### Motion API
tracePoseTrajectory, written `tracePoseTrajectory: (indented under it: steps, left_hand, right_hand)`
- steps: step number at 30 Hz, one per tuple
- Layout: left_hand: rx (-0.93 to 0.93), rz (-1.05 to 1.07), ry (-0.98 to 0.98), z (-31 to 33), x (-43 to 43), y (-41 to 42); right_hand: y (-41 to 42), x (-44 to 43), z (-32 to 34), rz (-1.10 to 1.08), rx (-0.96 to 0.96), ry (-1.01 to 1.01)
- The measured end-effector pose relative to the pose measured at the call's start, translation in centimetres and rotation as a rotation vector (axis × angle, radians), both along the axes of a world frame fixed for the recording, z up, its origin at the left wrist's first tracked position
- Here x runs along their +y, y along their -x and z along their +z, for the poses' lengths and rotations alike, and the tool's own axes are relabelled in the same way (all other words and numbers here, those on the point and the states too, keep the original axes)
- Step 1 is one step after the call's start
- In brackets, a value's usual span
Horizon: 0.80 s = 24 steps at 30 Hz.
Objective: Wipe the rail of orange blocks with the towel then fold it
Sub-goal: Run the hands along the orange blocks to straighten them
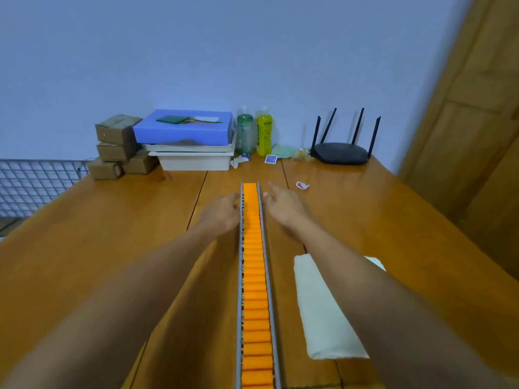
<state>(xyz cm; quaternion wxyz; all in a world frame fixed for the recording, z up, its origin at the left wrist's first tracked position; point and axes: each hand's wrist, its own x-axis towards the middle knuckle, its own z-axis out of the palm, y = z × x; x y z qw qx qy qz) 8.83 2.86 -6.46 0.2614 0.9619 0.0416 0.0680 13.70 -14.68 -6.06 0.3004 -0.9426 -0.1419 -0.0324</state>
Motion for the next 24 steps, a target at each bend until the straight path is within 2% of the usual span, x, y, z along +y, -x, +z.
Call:
tracePoseTrajectory:
  steps: [13, 18, 24]
  left_hand:
    - [0.089, -0.007, -0.011, -2.9, 2.1, -12.4]
    - [0.037, -0.018, -0.119, -3.9, 2.0, -14.6]
    - [0.014, -0.04, -0.098, -4.4, 2.3, -14.7]
  right_hand:
    - [-10.5, 3.8, -4.2, 0.025, 0.06, 0.119]
    - [-11.6, 4.2, -4.4, 0.037, 0.093, 0.172]
    - [-11.0, 4.3, -4.1, 0.066, 0.109, 0.201]
